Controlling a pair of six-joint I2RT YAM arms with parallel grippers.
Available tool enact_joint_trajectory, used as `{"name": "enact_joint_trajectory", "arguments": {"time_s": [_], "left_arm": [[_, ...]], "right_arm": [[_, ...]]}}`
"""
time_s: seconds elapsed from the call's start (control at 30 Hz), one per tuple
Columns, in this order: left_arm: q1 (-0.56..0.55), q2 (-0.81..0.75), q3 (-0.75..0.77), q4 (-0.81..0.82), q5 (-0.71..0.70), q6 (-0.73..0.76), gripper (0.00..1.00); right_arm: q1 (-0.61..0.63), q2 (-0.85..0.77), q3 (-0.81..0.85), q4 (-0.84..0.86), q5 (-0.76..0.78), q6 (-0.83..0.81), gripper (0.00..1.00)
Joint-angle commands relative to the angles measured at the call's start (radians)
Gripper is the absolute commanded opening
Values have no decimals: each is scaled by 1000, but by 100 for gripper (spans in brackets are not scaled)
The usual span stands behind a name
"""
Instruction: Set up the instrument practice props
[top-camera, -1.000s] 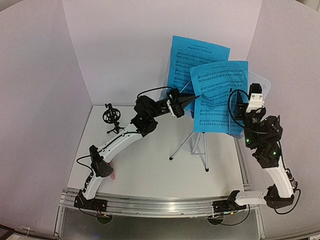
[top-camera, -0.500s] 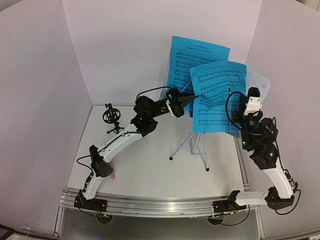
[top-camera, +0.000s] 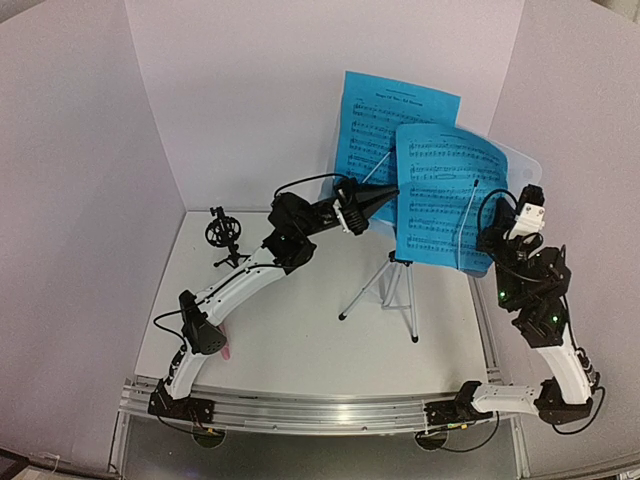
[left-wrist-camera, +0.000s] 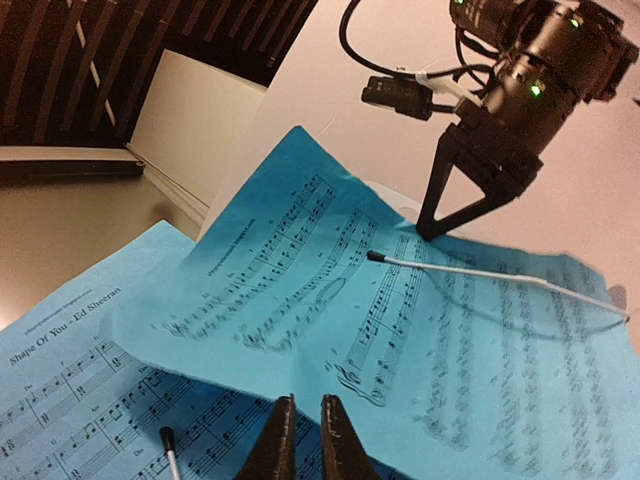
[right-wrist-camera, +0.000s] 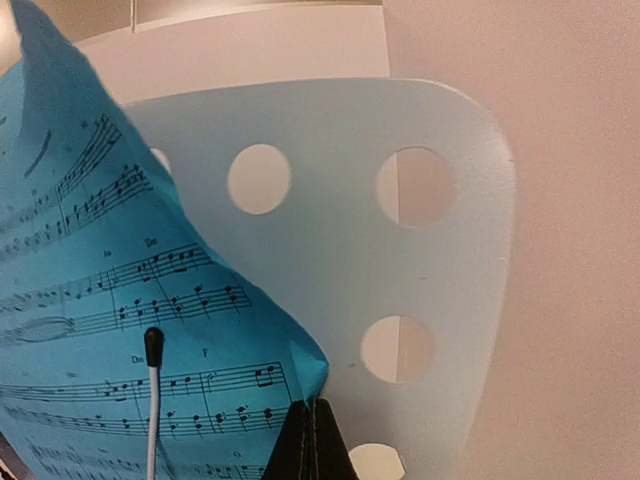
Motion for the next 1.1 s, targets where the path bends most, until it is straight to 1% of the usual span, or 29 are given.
{"name": "enact_joint_trajectory", "arguments": {"time_s": [0.0,0.07,0.27,0.4,0.5,0.57,0.67,0.8,0.9,0.97,1.07], "left_arm": [[6,-10,-8,39,-33,17,21],[6,-15,-10,39,-35,16,25],[6,-37,-44,44,-34,17,33],[6,-67,-86,48,-37,9,41],[6,-100,-128,47,-43,-11,43],[6,-132,-181,49,-41,-12,44],[6,-199,-280,40,-25,-1,46],[6,-290,-416,18,7,1,52],[2,-364,-545,12,40,2,57],[-1,-412,-621,-17,61,-21,59],[-6,-471,-696,-85,76,-121,57]], "right_arm": [[-6,-23,4,9,49,76,0],[-7,-21,8,13,54,90,0],[-7,4,11,85,42,97,0],[-6,39,33,118,38,110,0],[-6,46,9,212,39,113,0],[-6,47,-9,280,35,113,0],[-6,42,-23,326,32,114,0],[-7,38,-24,354,26,113,0],[-7,25,-38,358,33,123,0],[-6,13,-55,362,34,135,0],[-6,5,-78,382,35,152,0]]}}
